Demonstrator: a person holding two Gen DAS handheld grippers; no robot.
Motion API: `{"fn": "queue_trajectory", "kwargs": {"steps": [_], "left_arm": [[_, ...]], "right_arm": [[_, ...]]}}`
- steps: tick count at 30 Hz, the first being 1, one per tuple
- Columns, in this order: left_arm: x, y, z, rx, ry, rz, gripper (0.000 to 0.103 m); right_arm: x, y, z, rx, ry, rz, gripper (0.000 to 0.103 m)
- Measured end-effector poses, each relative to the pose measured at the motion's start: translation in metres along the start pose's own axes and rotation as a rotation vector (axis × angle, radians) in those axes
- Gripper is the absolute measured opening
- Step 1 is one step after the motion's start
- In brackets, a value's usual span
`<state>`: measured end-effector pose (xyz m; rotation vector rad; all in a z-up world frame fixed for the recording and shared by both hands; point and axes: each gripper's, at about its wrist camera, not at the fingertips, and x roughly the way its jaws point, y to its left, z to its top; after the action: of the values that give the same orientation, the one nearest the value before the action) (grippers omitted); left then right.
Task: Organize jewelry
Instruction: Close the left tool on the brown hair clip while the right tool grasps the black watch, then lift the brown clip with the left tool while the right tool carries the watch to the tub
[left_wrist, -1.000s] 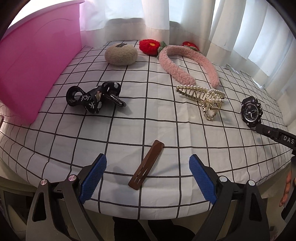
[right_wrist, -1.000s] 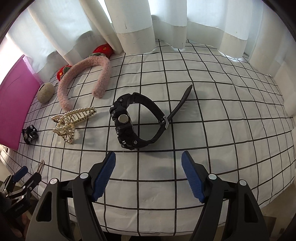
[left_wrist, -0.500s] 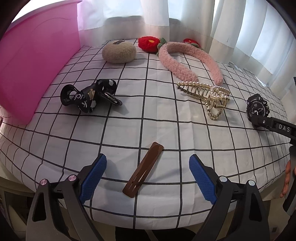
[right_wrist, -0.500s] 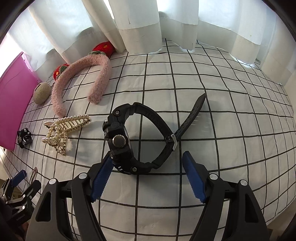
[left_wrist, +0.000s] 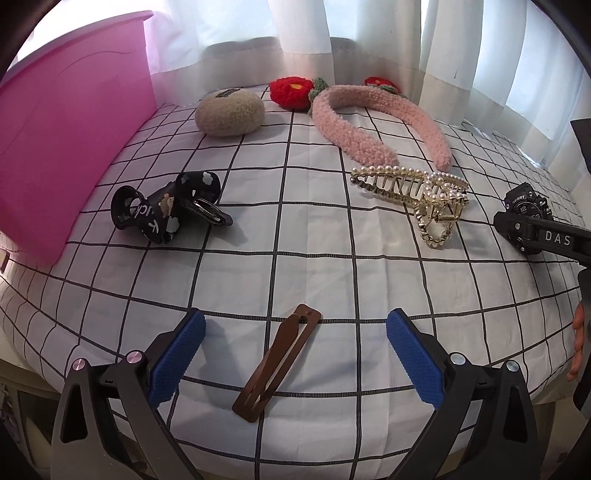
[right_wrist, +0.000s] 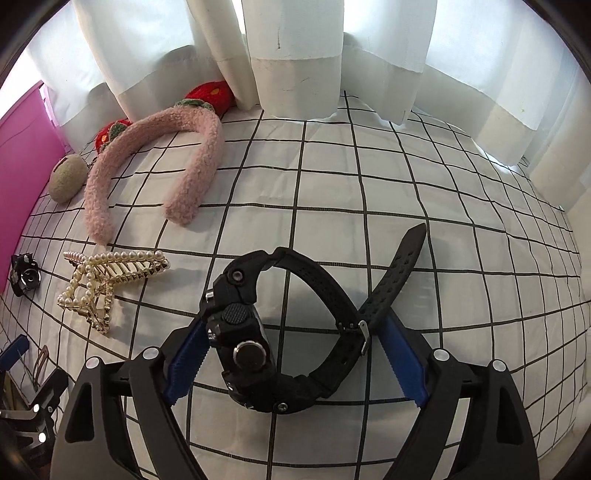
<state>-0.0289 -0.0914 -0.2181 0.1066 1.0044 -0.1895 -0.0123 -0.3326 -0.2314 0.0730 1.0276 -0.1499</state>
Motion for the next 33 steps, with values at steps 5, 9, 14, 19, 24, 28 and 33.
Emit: {"fn": "queue_trajectory", "kwargs": {"steps": [5,9,14,19,24,28,33], "left_arm": [[-0.001,-0.001,0.000,0.008,-0.009,-0.013,0.089],[-0.008,-0.009,-0.002,0.045,-0.025,-0.038,0.066],[-0.012,-0.013,0.001,0.071,-0.025,-0.075,0.014],[-0.016,-0.007,0.003,0.057,-0.037,-0.093,0.013],[-0.028,0.000,0.011,0.045,-0.075,-0.095,0.013],[-0.038,0.007,0.021,0.031,-0.100,-0.091,0.013],[-0.048,0.015,0.031,0.026,-0.129,-0.089,0.013]], "right_arm": [[0.001,-0.002,0.000,-0.002,-0.007,0.011,0.082],[-0.002,-0.003,-0.001,-0.006,-0.006,0.021,0.078],[-0.006,0.001,-0.003,-0.016,-0.011,0.028,0.075],[-0.012,0.002,-0.006,-0.003,-0.018,0.045,0.074],[-0.021,0.004,-0.006,-0.001,-0.030,0.055,0.074],[-0.030,0.009,-0.002,-0.005,-0.051,0.074,0.073],[-0.035,0.014,0.003,-0.005,-0.057,0.090,0.064]]}}
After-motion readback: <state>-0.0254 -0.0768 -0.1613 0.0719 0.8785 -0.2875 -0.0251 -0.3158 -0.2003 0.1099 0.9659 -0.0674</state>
